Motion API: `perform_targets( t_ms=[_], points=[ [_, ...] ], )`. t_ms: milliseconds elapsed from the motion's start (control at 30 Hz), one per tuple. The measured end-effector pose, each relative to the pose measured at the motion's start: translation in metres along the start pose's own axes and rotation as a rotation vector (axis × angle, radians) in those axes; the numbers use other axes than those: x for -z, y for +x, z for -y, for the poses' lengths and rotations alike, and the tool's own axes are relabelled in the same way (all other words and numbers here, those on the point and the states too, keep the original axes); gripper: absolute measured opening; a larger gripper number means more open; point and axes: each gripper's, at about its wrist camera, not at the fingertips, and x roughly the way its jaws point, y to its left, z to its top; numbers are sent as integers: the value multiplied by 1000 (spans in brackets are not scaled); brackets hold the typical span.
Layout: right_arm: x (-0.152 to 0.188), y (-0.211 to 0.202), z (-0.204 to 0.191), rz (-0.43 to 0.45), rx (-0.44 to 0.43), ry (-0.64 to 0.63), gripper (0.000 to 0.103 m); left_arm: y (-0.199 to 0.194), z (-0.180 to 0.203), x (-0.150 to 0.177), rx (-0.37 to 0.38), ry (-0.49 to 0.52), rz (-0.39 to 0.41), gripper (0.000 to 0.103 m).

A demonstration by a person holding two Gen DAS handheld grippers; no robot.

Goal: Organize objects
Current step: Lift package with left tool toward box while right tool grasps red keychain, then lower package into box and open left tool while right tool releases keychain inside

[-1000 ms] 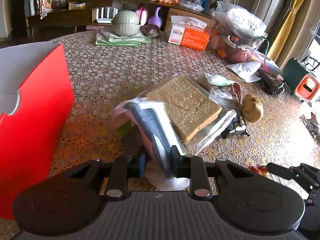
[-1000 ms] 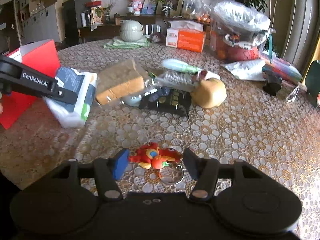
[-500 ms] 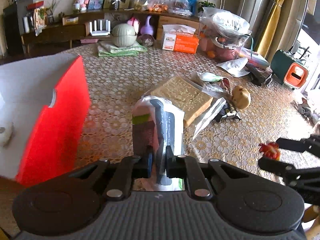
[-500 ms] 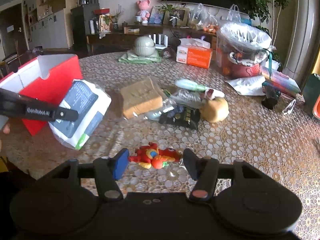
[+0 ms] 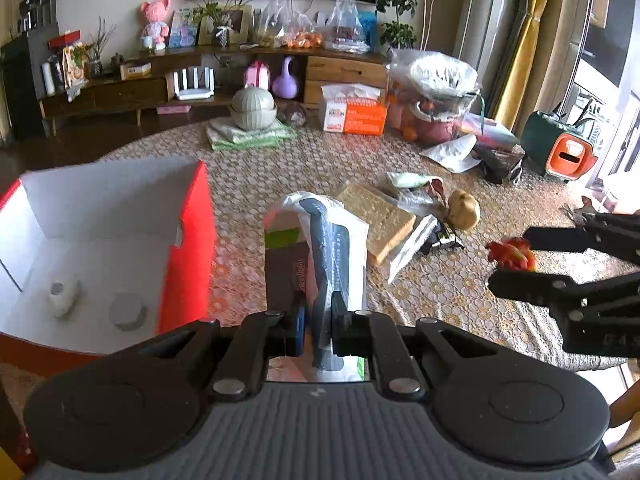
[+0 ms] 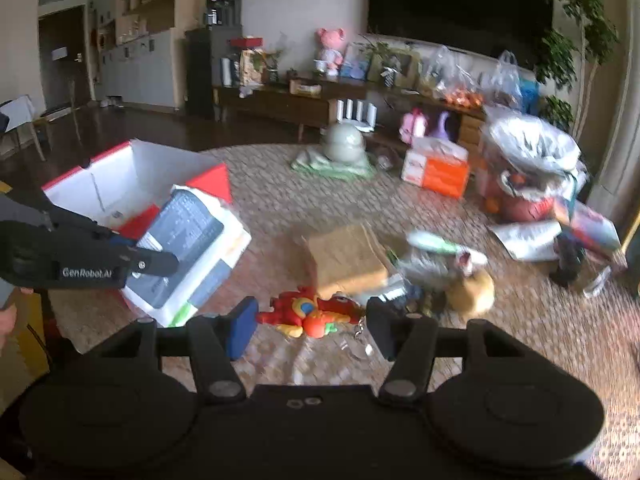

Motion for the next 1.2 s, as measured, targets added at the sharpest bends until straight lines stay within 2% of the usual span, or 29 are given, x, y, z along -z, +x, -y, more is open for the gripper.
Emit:
perform_targets(
  t_ms=[300,700,933,1200],
  points=[
    [-45,6,-41,42,-58,-100,59,-28,-41,-13,-34,-9,31,11],
    [-90,41,-98,55,-118,-186,59,-55,-113,-27,-134,-21,56,11],
    [-106,69,-131,44,-159,-231,59,-55,-155,-29,-203,-35,47,11],
    [-124,112,-162,16,-174,-267,59,-32,-202,-27,-281,-56,-21,11]
  ],
)
